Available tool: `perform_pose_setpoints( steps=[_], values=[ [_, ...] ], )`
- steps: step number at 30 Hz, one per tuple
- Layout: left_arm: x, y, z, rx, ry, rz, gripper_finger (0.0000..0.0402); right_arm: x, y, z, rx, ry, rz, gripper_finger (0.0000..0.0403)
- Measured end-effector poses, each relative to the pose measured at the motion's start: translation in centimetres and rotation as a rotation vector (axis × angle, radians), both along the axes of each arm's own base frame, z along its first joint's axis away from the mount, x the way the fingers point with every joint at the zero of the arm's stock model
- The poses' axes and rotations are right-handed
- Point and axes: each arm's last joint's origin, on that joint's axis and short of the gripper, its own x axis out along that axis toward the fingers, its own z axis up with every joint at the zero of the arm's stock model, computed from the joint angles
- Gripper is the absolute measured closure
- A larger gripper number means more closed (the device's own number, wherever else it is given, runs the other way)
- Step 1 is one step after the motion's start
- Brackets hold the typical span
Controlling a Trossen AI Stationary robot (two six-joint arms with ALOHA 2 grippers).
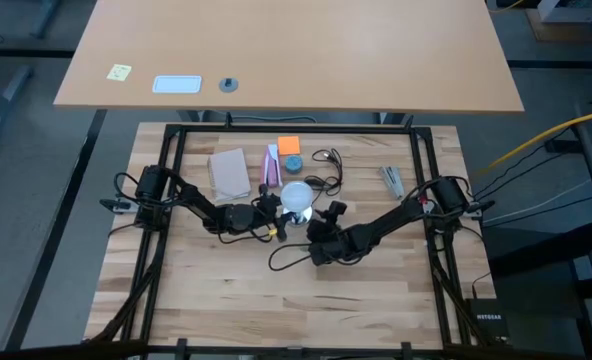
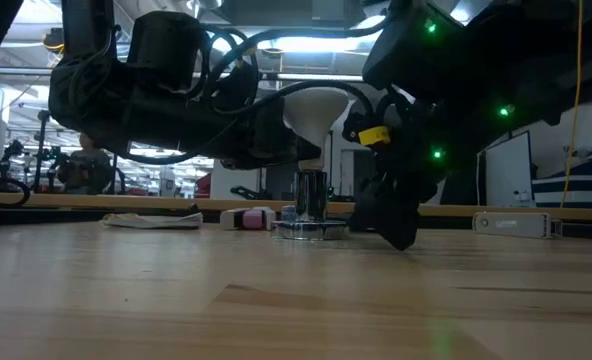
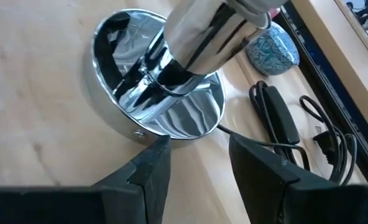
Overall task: Screw lightbulb
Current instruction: Insert the lightbulb into the lamp
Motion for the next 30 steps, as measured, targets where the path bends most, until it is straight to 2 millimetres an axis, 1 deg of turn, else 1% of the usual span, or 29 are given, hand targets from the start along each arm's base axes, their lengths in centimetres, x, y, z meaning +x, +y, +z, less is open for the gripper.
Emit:
perform_pose_setpoints(
  steps=[4, 9, 12, 15, 19, 24, 30],
  values=[
    [0.0, 0.0, 0.0, 0.000, 0.000, 0.000, 0.0247, 0.0, 0.1, 0.2, 0.012, 0.001, 0.015, 0.0236],
    [0.0, 0.0, 0.0, 0.000, 0.000, -0.001, 0.0247, -0.3, 1.6, 0.7, 0.091, 0.008, 0.105, 0.0236],
    [0.0, 0.0, 0.0, -0.001, 0.000, -0.003, 0.0247, -0.3, 2.0, 0.7, 0.134, 0.010, 0.127, 0.0236],
    [0.0, 0.0, 0.0, -0.001, 0.000, -0.004, 0.0247, -0.2, 1.8, 0.7, 0.145, -0.004, 0.111, 0.0236],
    [0.0, 0.0, 0.0, -0.001, 0.000, -0.004, 0.0247, 0.0, 0.9, 0.7, 0.138, -0.015, 0.079, 0.0236],
    [0.0, 0.0, 0.0, -0.001, 0.000, -0.004, 0.0247, 0.4, -0.1, 0.6, 0.188, -0.012, 0.073, 0.0236],
    [0.0, 0.0, 0.0, -0.001, 0.000, -0.004, 0.0247, 0.8, -0.1, 0.9, 0.204, -0.061, 0.076, 0.0236]
  ],
)
